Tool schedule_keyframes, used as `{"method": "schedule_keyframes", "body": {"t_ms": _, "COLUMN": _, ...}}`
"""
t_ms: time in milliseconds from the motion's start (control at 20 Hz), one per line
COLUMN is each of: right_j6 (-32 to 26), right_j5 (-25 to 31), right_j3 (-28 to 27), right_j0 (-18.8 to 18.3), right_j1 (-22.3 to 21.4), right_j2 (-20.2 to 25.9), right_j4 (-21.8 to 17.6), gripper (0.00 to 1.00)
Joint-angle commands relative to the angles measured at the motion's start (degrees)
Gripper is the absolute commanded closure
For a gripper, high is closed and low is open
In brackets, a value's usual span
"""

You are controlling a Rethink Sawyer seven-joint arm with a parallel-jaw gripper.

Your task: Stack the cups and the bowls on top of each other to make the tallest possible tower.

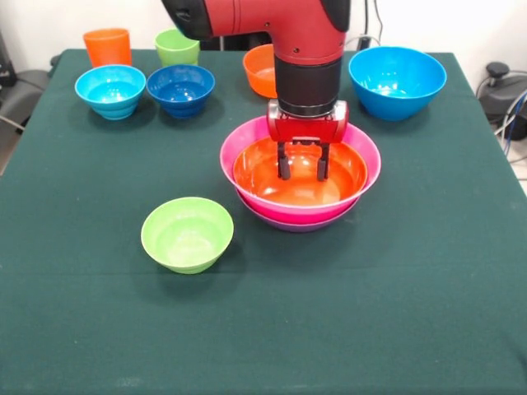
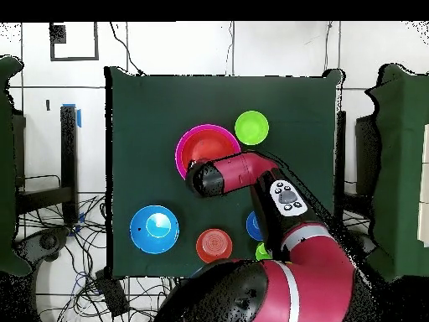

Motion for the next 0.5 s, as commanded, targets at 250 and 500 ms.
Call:
{"method": "schedule_keyframes", "body": {"t_ms": 250, "right_j6": -16.2, "right_j5": 26.2, "right_j3": -1.1, "right_j0": -0.5, "right_j1": -0.4, "right_j2": 6.6, "right_j4": 4.8, "gripper": 0.0}}
{"method": "schedule_keyframes", "body": {"t_ms": 500, "right_j6": -17.1, "right_j5": 30.5, "right_j3": -7.6, "right_j0": -0.3, "right_j1": 0.6, "right_j2": 7.3, "right_j4": 3.9, "gripper": 0.0}}
